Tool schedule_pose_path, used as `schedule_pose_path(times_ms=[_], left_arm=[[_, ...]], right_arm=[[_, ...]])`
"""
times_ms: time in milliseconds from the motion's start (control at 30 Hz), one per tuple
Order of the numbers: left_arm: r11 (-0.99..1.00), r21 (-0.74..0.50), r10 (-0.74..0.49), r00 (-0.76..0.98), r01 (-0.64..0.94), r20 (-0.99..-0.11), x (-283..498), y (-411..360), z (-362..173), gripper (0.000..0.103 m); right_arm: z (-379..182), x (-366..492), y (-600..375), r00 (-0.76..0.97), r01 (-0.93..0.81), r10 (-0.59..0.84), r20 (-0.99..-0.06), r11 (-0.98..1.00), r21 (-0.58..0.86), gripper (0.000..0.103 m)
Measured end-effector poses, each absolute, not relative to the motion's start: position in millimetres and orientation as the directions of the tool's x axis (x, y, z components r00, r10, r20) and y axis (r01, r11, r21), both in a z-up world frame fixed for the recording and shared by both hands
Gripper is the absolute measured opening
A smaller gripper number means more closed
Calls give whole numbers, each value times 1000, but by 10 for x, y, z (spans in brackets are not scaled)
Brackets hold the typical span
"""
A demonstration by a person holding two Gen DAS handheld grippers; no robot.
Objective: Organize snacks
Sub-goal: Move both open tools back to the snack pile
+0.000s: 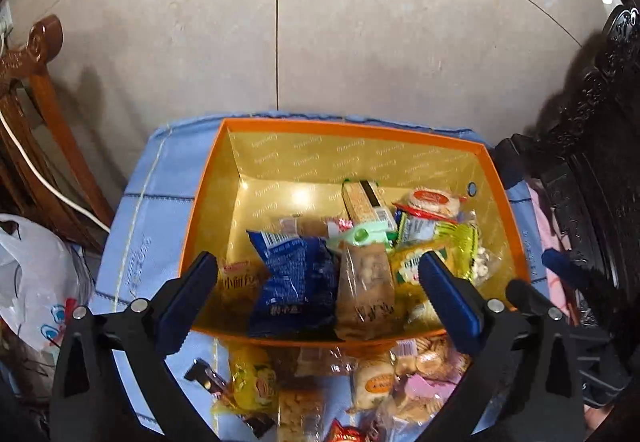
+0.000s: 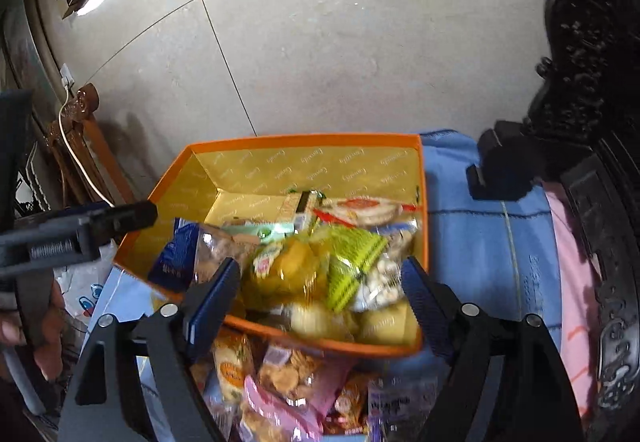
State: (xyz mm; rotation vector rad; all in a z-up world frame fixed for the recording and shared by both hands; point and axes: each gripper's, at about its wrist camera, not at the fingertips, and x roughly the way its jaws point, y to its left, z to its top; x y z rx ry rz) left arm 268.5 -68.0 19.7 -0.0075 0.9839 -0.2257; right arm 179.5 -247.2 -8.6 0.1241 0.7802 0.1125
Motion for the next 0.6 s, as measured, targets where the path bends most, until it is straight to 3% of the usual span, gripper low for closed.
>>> schedule_pose_path(times_ms=[67, 167, 600], left_arm=[[977, -105, -191, 535, 187, -823, 2621, -657, 214, 98], [977, -101, -187, 520, 189, -833, 2463, -607, 186, 98], [950, -90, -183, 302, 300, -936, 1244, -705, -704, 98]], right_arm=[[-92, 1679, -2527, 708, -38, 138, -692, 987, 158, 94], [-125, 1479, -2630, 710, -13, 133, -692, 984, 177, 99], [-983, 516, -2806, 525, 97, 88, -847, 982, 162, 99]])
